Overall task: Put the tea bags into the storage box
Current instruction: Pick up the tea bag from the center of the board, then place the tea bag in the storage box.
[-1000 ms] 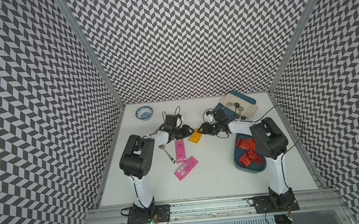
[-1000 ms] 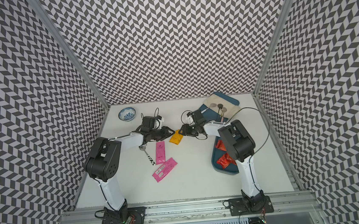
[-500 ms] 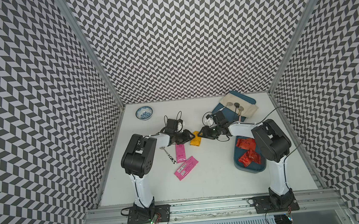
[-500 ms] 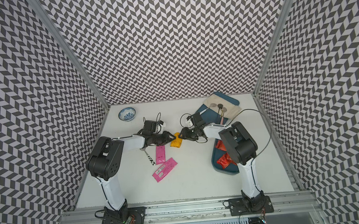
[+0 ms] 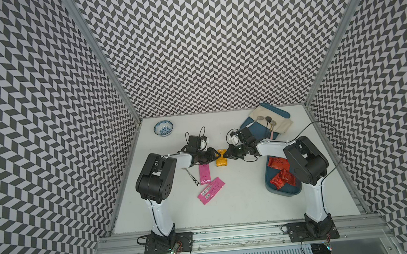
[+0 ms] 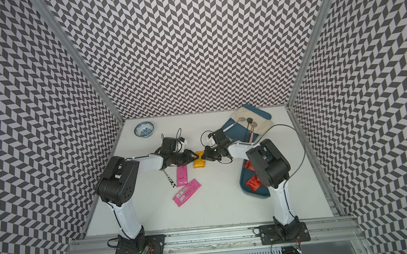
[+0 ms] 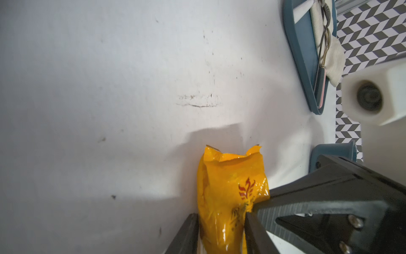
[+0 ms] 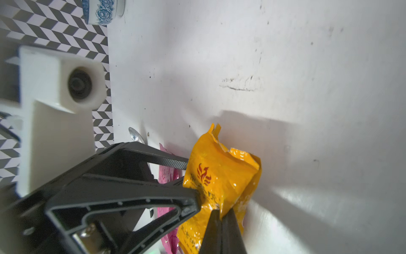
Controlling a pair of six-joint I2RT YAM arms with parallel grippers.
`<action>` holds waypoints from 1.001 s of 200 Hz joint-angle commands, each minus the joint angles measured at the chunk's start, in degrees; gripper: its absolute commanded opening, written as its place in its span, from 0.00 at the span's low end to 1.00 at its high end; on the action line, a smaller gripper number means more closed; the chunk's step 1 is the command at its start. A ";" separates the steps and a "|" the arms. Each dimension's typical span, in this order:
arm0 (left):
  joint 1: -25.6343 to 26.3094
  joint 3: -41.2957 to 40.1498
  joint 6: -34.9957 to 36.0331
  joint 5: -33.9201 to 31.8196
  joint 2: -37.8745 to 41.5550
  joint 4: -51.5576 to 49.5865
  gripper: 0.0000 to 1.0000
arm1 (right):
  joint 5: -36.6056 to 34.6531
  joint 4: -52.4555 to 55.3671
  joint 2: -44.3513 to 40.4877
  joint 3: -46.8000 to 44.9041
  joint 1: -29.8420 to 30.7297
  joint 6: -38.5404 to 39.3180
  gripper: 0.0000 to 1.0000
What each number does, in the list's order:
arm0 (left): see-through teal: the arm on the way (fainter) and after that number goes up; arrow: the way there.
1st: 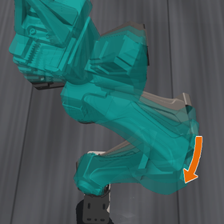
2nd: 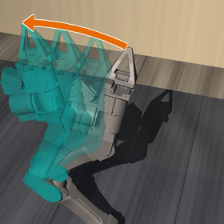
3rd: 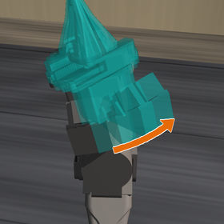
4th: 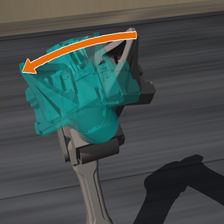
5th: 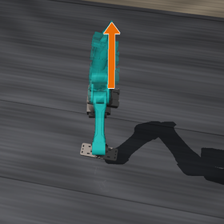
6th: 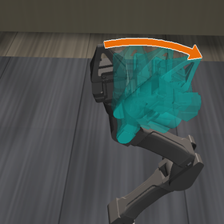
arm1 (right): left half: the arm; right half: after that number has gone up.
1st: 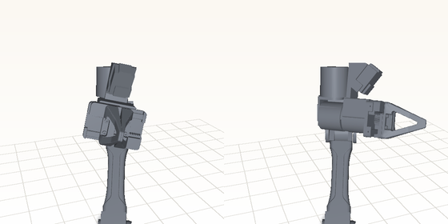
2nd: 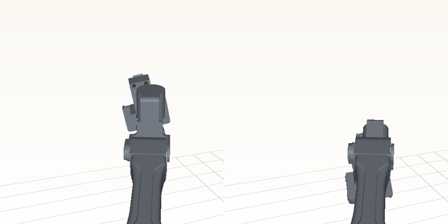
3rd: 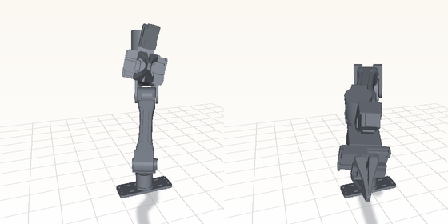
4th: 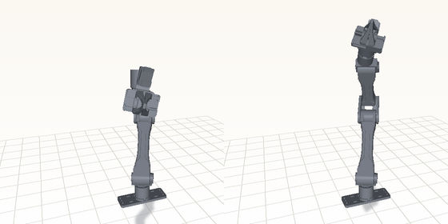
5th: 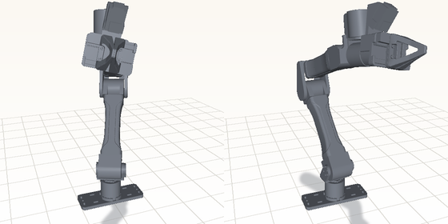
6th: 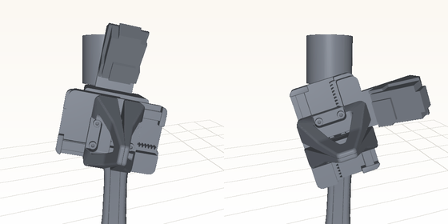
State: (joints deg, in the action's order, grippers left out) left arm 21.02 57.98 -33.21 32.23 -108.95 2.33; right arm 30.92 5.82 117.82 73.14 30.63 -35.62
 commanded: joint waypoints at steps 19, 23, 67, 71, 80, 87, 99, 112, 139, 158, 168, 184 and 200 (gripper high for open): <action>-1.54 0.47 0.11 -3.00 10.41 -3.55 0.43 | -1.90 3.82 -6.39 0.20 -0.60 2.16 0.00; -1.79 0.47 0.28 -3.52 11.55 -3.97 0.43 | -1.98 4.33 -7.35 0.15 -0.78 2.42 0.00; -2.91 -1.02 3.38 -7.46 19.42 -7.76 0.44 | -2.71 12.10 -18.94 -2.96 -5.55 6.59 0.00; -2.91 -1.46 3.54 -7.67 19.85 -8.01 0.44 | -2.67 12.69 -20.00 -3.55 -6.27 6.89 0.00; -2.91 -2.61 3.75 -8.03 20.70 -8.19 0.44 | -2.61 14.37 -22.58 -4.96 -8.10 7.66 0.00; -2.91 -3.50 3.79 -8.13 21.19 -8.07 0.44 | -2.92 15.91 -24.61 -6.08 -9.66 8.26 0.00; -2.91 -5.16 3.85 -8.39 22.19 -8.12 0.44 | -3.46 18.58 -28.36 -8.18 -12.67 9.47 0.00; -2.91 -6.97 3.93 -8.75 23.26 -7.91 0.44 | -4.49 21.39 -32.65 -10.48 -16.32 10.80 0.00; -2.91 -9.64 4.20 -9.02 24.31 -7.65 0.44 | -9.89 27.66 -40.01 -14.25 -22.97 13.91 0.00; -2.91 -10.11 4.16 -9.02 24.11 -7.37 0.44 | -13.45 29.72 -43.72 -17.16 -25.75 14.48 0.00; -2.91 -10.10 4.03 -8.94 23.88 -7.10 0.44 | -15.60 29.42 -45.37 -19.16 -26.43 13.19 0.00; -2.91 -10.03 3.54 -8.76 23.53 -6.80 0.44 | -16.58 28.31 -46.26 -21.97 -27.00 12.31 0.00; -2.91 -9.92 3.16 -8.91 23.81 -6.68 0.44 | -17.48 26.93 -45.81 -24.56 -27.20 11.78 0.00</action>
State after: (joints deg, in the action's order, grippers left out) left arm 17.96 47.64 -30.11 23.77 -86.61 -5.19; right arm 17.23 33.50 71.96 51.77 3.90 -23.51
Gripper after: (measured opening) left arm 0.438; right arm 0.038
